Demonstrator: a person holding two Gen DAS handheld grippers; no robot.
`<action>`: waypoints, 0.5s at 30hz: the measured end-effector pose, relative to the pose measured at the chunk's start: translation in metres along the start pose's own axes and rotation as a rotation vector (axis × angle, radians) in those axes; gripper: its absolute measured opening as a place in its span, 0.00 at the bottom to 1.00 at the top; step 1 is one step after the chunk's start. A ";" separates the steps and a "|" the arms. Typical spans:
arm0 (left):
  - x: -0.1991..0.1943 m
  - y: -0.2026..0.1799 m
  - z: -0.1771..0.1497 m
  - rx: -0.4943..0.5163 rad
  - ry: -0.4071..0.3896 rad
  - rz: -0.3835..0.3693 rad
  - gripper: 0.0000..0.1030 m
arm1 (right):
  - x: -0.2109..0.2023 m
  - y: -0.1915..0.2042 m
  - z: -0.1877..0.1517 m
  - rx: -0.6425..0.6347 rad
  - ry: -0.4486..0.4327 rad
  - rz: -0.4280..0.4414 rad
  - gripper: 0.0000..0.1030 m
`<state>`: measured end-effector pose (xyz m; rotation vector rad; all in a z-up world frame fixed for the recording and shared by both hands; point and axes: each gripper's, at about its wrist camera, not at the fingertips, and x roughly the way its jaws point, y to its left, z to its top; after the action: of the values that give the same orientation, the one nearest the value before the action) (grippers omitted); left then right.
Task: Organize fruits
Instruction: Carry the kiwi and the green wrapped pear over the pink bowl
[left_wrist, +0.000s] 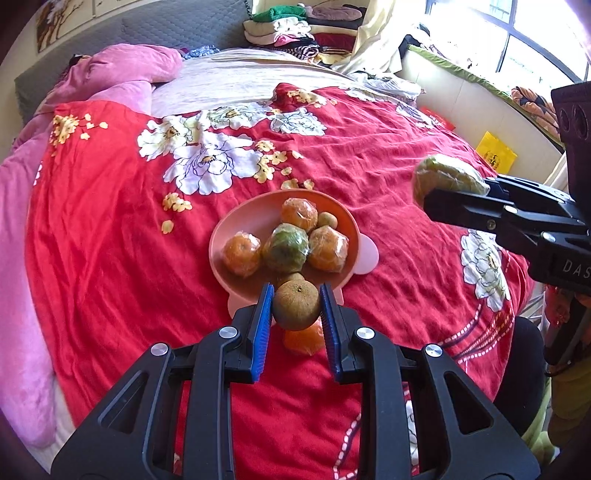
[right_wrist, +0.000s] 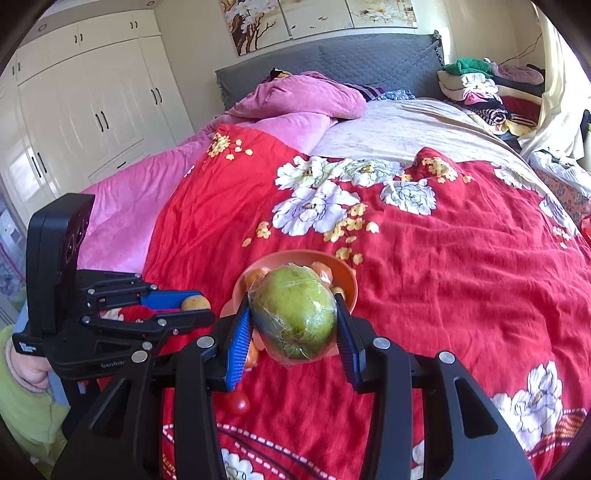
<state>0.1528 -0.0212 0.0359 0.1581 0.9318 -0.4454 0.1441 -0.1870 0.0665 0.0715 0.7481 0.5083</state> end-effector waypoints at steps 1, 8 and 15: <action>0.002 0.001 0.001 -0.001 0.002 0.003 0.18 | 0.002 -0.001 0.002 0.001 0.000 -0.001 0.39; 0.012 0.010 0.006 -0.010 0.013 0.008 0.18 | 0.022 -0.012 0.013 0.017 0.014 0.003 0.39; 0.029 0.018 0.008 -0.018 0.033 0.006 0.18 | 0.039 -0.026 0.018 0.039 0.028 -0.005 0.39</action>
<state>0.1816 -0.0165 0.0168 0.1524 0.9674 -0.4303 0.1907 -0.1895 0.0491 0.0989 0.7852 0.4910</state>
